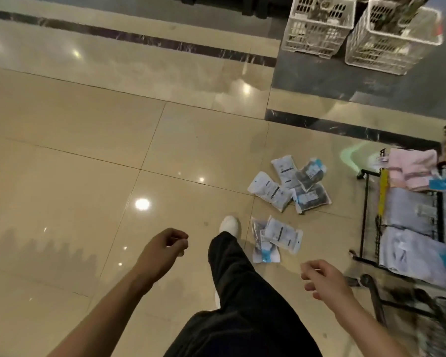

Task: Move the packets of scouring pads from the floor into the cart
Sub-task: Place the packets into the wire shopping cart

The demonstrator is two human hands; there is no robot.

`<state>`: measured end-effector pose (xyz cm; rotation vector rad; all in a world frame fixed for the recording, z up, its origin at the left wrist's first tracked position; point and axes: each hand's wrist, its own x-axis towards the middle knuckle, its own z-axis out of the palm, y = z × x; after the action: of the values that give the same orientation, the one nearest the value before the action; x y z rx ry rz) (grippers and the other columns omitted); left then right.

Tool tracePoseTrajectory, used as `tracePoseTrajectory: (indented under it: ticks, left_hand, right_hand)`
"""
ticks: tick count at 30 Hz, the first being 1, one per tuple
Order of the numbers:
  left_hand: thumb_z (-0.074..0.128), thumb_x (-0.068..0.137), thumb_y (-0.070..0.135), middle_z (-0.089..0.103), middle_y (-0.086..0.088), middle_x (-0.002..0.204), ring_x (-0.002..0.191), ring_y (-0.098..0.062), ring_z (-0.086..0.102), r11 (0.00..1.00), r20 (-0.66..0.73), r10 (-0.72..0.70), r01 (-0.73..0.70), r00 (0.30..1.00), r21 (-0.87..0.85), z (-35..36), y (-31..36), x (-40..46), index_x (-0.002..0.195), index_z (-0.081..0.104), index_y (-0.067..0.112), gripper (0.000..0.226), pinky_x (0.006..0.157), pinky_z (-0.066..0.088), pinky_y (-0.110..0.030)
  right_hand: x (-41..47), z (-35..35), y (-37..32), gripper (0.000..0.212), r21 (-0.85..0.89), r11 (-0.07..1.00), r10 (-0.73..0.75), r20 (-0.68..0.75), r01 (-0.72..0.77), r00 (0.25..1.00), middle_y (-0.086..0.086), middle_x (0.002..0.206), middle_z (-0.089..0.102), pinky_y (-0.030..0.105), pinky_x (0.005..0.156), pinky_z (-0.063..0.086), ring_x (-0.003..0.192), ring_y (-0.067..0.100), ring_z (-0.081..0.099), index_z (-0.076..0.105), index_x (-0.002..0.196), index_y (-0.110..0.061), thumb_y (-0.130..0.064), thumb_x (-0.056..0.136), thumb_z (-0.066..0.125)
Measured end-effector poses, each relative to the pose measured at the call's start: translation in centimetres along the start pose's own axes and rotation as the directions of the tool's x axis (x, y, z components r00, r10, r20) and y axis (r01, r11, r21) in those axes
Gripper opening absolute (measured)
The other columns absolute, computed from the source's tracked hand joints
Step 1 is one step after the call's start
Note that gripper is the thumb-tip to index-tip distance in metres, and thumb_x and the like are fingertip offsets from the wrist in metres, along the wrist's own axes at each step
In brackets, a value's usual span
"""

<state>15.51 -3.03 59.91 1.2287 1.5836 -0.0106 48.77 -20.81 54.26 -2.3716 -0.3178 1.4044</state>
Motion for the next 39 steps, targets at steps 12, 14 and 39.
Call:
tracePoseTrajectory:
  ticks: [12,14,39]
  left_hand:
    - [0.06,0.103,0.018,0.075,-0.006,0.108,0.099,-0.025,0.072,0.975,0.086,-0.097,0.078,0.992,0.206,-9.7,13.6,19.1,0.108,0.07,0.02,0.012,0.092,0.056,-0.047]
    - [0.059,0.104,0.019,0.075,-0.008,0.108,0.1,-0.026,0.071,0.969,0.112,-0.102,0.073,0.989,0.235,-10.0,15.9,22.7,0.106,0.07,0.02,0.012,0.088,0.055,-0.043]
    - [0.07,0.096,0.029,0.065,0.004,0.126,0.106,-0.015,0.063,0.264,0.744,-0.047,-0.71,0.667,0.653,30.4,16.4,70.3,0.128,0.062,0.022,0.034,0.066,0.041,-0.017]
  right_hand:
    - [8.2,3.0,-22.1,0.013,0.212,0.976,-0.062,0.048,0.051,0.997,-0.005,0.093,0.078,0.042,0.086,0.059,0.086,0.019,0.074,0.072,0.1,-0.03,-0.042,0.097,0.068]
    - [9.7,3.4,-24.2,0.018,0.267,0.963,-0.05,0.035,0.039,0.998,-0.006,0.093,0.078,0.038,0.081,0.058,0.083,0.016,0.073,0.073,0.099,-0.031,-0.047,0.092,0.07]
    - [51.1,27.2,-7.8,0.022,0.947,0.16,0.662,0.107,-0.279,0.742,0.003,0.101,0.074,0.05,0.093,0.06,0.095,0.025,0.074,0.068,0.105,-0.025,-0.042,0.093,0.075]
